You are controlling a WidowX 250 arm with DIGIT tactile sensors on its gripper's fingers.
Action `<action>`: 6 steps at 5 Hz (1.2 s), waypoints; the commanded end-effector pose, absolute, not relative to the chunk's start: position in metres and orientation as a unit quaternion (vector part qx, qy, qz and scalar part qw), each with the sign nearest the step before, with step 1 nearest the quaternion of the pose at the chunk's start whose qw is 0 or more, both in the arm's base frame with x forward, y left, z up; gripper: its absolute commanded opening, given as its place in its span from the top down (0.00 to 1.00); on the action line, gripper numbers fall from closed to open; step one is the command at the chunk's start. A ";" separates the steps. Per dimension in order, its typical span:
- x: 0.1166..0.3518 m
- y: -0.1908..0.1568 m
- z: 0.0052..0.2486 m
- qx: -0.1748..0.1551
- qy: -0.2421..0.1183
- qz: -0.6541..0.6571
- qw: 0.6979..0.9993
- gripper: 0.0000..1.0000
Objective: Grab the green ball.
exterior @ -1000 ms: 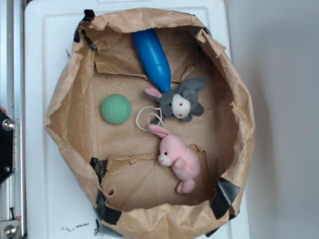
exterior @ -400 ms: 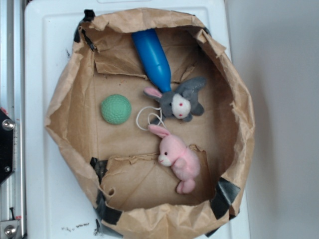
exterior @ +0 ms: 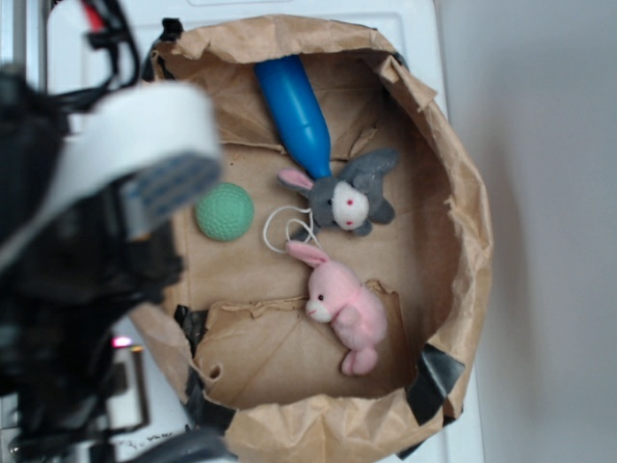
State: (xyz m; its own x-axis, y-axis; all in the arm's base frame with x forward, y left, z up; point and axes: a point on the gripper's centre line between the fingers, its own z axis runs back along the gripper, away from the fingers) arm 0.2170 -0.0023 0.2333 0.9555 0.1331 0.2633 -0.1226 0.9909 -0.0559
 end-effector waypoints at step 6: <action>0.248 0.053 0.138 -0.083 -0.117 -0.021 0.989 0.00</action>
State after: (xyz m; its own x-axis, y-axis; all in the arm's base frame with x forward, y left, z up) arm 0.2453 0.0489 0.1279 0.9795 -0.0297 0.1995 0.0649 0.9829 -0.1724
